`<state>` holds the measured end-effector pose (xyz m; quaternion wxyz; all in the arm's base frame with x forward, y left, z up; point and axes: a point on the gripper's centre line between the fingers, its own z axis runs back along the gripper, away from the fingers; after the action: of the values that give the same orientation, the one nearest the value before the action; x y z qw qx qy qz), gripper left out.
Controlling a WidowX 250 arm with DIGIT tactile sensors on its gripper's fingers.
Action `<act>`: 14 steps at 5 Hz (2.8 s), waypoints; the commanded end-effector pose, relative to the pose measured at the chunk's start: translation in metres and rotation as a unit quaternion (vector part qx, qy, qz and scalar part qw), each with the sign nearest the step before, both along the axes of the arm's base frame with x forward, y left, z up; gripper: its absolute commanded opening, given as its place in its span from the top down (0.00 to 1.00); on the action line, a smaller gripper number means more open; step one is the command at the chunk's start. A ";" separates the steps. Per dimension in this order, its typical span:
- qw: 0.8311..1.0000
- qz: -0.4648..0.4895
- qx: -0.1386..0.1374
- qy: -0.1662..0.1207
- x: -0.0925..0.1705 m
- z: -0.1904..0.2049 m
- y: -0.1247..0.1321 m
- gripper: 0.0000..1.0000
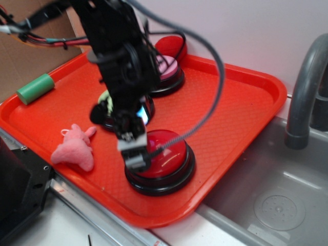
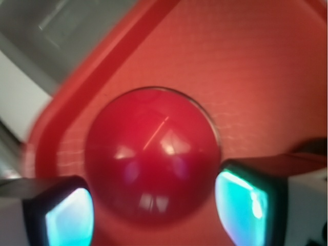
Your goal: Push the red button.
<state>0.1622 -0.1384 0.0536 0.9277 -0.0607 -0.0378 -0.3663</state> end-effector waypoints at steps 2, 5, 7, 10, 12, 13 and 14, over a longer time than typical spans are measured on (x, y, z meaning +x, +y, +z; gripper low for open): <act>0.999 -0.033 0.001 -0.018 -0.002 0.010 -0.013 0.00; 0.999 0.014 0.028 -0.012 0.000 0.034 -0.007 0.00; 0.999 0.024 0.026 -0.021 0.009 0.046 -0.008 0.00; 0.999 0.032 0.031 -0.026 0.017 0.071 -0.013 0.00; 0.999 0.032 0.033 -0.026 0.018 0.083 -0.017 0.00; 0.998 0.036 0.036 -0.023 0.018 0.087 -0.017 0.00; 0.998 0.043 0.034 -0.026 0.017 0.093 -0.015 0.00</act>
<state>0.1834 -0.1425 0.1245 0.9451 -0.0044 -0.0107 -0.3265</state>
